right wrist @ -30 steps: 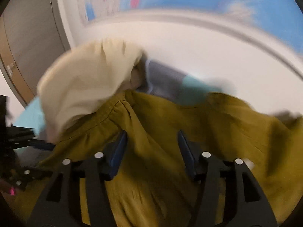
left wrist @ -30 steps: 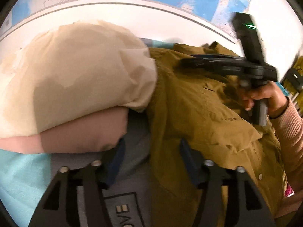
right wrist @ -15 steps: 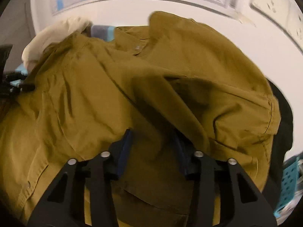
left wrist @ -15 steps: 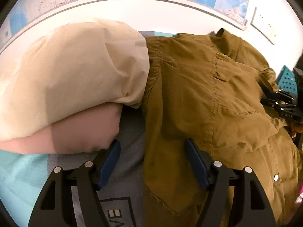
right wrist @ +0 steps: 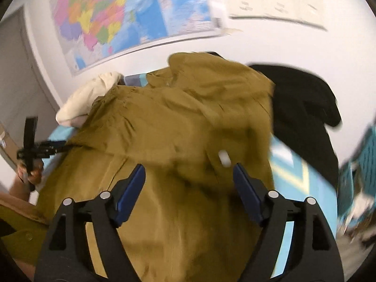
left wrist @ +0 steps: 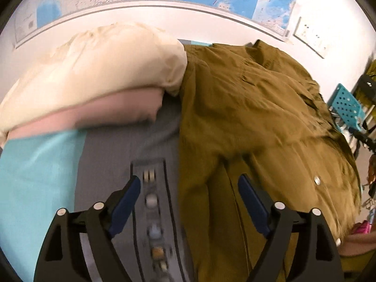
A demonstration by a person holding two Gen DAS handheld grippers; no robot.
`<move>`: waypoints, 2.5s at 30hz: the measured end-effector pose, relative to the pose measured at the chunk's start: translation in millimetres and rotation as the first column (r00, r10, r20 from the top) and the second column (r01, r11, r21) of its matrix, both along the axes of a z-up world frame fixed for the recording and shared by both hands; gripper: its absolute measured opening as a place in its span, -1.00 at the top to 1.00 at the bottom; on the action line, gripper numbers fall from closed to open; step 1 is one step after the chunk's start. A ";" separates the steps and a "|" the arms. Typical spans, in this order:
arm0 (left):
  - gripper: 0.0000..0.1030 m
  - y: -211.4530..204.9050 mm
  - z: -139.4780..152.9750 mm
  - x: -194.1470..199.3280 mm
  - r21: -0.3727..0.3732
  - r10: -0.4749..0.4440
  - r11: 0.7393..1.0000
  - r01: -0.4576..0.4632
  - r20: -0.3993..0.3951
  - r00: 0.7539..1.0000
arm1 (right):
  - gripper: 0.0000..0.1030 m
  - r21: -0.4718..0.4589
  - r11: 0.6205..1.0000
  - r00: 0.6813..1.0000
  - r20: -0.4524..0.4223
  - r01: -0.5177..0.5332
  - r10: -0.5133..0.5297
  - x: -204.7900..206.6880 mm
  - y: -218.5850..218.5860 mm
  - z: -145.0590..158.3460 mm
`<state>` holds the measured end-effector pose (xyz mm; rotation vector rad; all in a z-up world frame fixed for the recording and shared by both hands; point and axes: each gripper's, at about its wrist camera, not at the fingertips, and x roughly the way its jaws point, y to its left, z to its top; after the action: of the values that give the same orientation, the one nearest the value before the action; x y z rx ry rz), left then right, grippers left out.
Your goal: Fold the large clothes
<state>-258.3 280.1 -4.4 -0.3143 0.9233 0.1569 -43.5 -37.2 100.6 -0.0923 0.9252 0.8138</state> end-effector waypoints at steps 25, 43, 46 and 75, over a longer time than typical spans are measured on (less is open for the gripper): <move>-0.86 -70.3 -15.6 -80.4 -0.418 -0.212 0.886 0.200 0.017 0.977 | -0.73 0.255 0.960 0.961 -0.274 0.113 -0.041 -81.5 -118.1 -52.2; -0.79 -83.7 -16.8 -66.4 -0.376 -0.189 0.908 0.185 0.026 0.982 | -0.58 0.206 0.978 0.976 -0.216 0.015 0.031 -96.2 -104.7 -52.0; -0.49 -95.3 -15.1 -60.9 -0.287 -0.179 0.942 0.174 0.012 0.984 | -0.15 0.216 0.976 0.973 -0.224 -0.003 0.052 -96.8 -92.3 -59.3; -0.58 -40.4 -12.0 -98.1 -0.362 -0.180 0.918 0.163 -0.012 0.984 | -0.17 0.454 0.889 0.901 -0.410 0.068 0.140 -145.7 -118.7 -85.8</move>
<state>-356.4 239.7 -16.5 -0.5686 1.0196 -0.1718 -189.2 -155.8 14.8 0.5104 1.1243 1.0965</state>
